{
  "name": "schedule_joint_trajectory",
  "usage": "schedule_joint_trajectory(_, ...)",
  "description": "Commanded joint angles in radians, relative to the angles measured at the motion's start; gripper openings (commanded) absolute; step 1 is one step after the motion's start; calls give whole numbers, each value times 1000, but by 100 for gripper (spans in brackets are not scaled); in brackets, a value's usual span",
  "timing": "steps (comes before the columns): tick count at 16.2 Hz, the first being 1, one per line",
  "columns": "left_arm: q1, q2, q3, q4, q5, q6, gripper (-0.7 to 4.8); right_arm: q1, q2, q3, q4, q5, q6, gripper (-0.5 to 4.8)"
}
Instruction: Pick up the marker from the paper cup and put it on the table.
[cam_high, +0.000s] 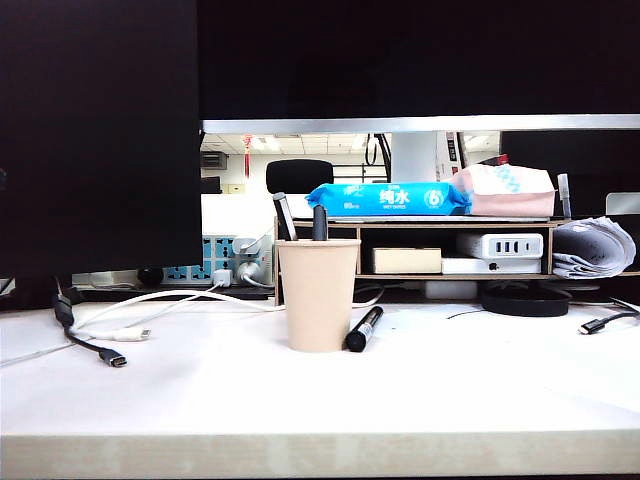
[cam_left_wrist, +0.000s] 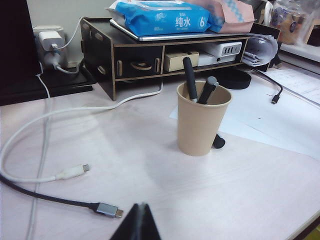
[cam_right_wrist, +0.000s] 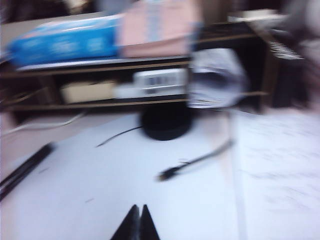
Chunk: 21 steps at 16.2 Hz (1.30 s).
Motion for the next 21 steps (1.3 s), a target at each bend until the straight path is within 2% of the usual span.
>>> schedule_joint_trajectory(1, 0, 0, 1, 13, 6, 3, -5, -27, 0, -2, 15, 41, 21, -6)
schedule_joint_trajectory(16, 0, 0, 1, 13, 6, 3, -5, -30, -1, -2, 14, 39, 21, -6)
schedule_joint_trajectory(17, 17, 0, 1, 13, 14, 3, -5, -30, -1, -2, 14, 39, 21, -6)
schedule_joint_trajectory(18, 151, 0, 1, 13, 52, 3, -5, -29, -1, -2, 15, 39, 21, -6)
schedule_joint_trajectory(21, 338, 0, 1, 14, 47, 3, -5, -29, -1, -2, 14, 39, 21, -6)
